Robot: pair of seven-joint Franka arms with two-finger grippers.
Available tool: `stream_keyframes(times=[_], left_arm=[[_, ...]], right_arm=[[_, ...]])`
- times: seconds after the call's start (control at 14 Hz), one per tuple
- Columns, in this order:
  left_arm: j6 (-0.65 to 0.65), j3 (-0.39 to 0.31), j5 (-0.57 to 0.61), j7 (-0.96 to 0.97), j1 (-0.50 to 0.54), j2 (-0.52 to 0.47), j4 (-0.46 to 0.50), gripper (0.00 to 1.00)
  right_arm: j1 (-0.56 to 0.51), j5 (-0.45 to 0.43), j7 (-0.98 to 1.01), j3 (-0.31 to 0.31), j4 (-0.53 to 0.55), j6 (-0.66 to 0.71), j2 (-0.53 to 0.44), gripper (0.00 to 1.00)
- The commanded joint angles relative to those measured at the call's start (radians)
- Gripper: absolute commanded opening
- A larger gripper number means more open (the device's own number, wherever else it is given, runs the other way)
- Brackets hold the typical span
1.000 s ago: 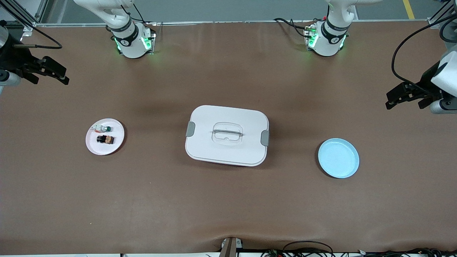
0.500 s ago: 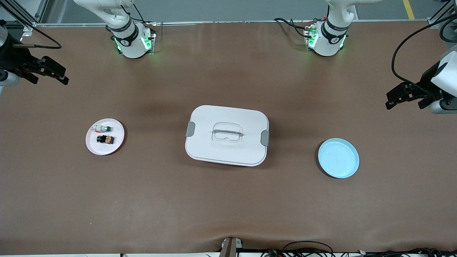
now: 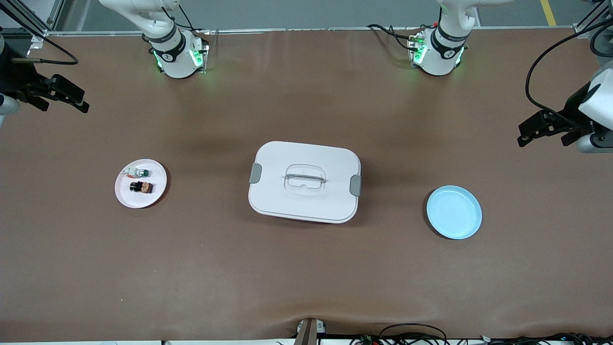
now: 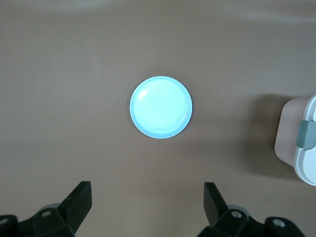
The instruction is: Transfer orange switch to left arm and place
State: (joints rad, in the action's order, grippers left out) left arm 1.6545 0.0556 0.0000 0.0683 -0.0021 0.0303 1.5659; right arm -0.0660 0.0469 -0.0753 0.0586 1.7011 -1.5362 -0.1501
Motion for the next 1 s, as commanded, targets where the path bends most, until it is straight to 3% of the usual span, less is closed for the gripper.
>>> stream_keyframes(times=[0.0, 0.5, 0.93], left_arm=[[-0.024, 0.004, 0.006, 0.002, -0.001, 0.002, -0.02, 1.0], [-0.024, 0.004, 0.006, 0.004, 0.001, 0.0, -0.02, 1.0], [-0.024, 0.015, 0.006, 0.004, 0.004, 0.0, -0.02, 1.0]], right_arm=[[-0.017, 0.018, 0.003, 0.01, -0.017, 0.019, 0.001, 1.0], [-0.011, -0.024, 0.049, 0.015, -0.017, 0.011, 0.001, 1.0], [-0.015, -0.007, 0.042, 0.014, -0.026, 0.022, 0.021, 1.0]])
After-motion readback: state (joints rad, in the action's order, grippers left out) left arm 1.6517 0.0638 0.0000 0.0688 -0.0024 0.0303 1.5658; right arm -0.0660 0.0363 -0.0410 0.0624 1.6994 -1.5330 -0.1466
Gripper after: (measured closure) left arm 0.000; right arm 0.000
